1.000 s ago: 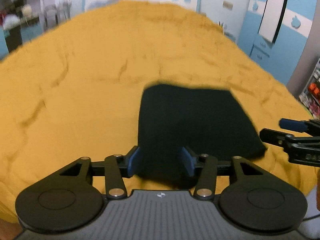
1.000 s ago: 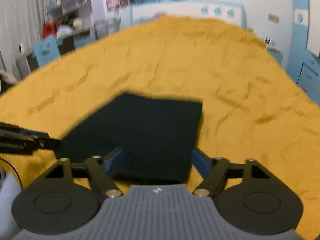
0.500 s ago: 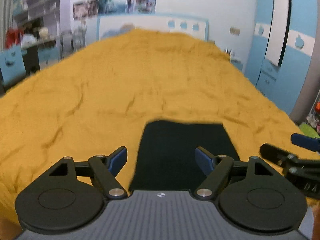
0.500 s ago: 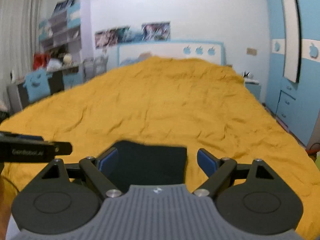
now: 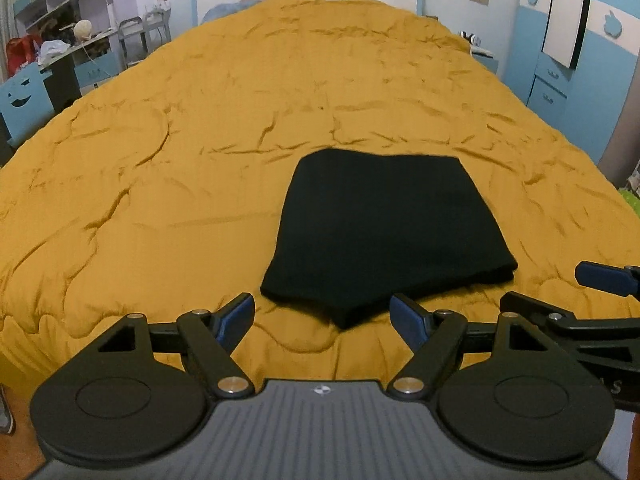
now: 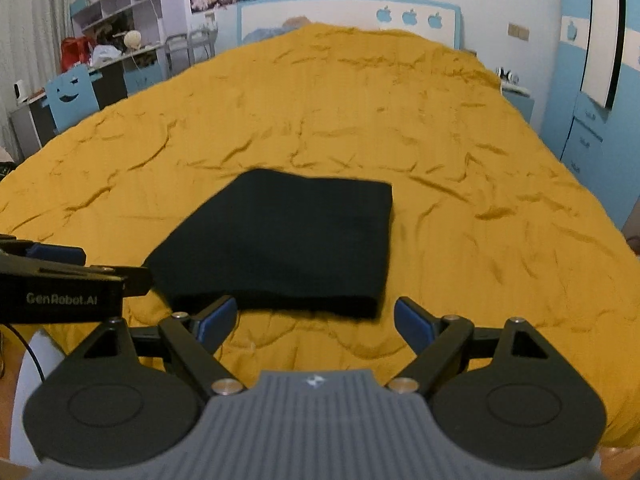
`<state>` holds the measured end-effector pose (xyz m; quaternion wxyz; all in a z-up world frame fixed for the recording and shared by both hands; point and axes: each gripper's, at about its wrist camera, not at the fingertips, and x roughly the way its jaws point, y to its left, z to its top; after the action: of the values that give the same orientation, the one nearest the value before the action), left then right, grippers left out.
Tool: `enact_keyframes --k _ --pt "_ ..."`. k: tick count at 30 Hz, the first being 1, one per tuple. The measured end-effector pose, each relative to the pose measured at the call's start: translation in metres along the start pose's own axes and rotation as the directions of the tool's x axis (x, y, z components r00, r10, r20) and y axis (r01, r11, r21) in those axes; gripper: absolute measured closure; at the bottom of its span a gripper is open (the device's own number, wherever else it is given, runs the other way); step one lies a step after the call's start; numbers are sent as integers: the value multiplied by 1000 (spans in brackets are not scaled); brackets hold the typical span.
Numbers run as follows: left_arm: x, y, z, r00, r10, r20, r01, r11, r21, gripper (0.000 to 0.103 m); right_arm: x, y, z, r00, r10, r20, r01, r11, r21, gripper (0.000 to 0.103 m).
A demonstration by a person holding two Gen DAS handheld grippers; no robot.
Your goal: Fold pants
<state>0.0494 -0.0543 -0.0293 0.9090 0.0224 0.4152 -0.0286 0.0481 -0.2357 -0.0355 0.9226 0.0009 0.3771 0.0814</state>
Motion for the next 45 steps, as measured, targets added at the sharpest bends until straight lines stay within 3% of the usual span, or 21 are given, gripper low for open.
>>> enact_keyframes --k 45 --pt "-19 -1 -4 999 13 32 -13 1000 6 13 -18 2 -7 1000 19 25 -18 1000 -11 21"
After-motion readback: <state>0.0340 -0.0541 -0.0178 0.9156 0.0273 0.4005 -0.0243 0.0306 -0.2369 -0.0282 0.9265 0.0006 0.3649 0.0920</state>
